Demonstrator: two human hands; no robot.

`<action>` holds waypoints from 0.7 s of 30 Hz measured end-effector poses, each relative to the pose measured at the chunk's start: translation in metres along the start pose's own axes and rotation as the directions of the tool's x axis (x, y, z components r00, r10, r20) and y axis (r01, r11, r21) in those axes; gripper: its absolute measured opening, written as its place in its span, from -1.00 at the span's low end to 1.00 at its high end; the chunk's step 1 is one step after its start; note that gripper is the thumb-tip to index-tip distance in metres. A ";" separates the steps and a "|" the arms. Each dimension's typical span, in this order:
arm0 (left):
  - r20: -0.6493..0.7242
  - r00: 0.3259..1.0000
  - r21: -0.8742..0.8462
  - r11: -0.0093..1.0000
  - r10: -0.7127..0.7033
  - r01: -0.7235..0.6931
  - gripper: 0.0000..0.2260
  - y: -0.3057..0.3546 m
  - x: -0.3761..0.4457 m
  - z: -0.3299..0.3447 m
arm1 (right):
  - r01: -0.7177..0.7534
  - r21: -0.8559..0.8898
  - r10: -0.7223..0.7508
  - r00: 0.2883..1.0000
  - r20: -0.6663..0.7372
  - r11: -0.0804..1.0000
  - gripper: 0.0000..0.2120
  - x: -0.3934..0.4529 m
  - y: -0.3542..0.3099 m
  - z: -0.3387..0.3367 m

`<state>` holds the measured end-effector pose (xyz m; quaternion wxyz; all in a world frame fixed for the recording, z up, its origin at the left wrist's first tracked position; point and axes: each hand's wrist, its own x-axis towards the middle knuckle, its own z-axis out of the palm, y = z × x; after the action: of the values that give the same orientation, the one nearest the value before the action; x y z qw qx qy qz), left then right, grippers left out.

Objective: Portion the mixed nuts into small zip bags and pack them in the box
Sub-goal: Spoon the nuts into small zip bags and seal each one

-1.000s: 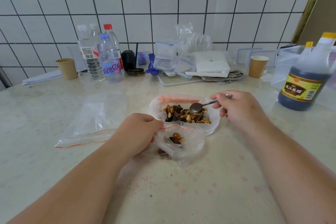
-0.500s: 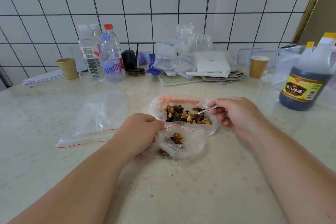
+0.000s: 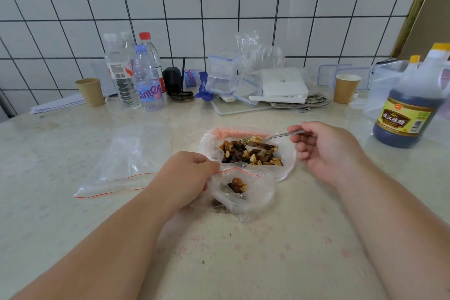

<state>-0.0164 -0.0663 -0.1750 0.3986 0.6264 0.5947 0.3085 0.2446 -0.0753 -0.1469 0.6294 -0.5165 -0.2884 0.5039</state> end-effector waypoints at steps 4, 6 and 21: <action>0.000 1.000 -0.012 1.000 -0.010 0.010 -0.68 0.000 0.000 0.000 | -0.037 0.025 0.034 0.992 0.123 0.999 -0.70 -0.007 -0.005 0.002; 0.000 1.000 -0.015 1.000 -0.017 0.017 -0.68 0.000 0.001 0.000 | -0.053 -0.016 0.055 0.979 0.194 0.998 -0.67 -0.012 -0.006 0.004; -0.031 0.999 0.017 1.000 -0.006 0.006 -0.70 0.001 0.001 0.001 | 0.536 -0.410 -0.136 0.714 0.687 0.738 -0.77 -0.034 0.001 0.006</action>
<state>-0.0150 -0.0655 -0.1743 0.3846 0.6232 0.6054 0.3119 0.2283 -0.1050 -0.1405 0.3945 -0.4244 -0.7108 0.3988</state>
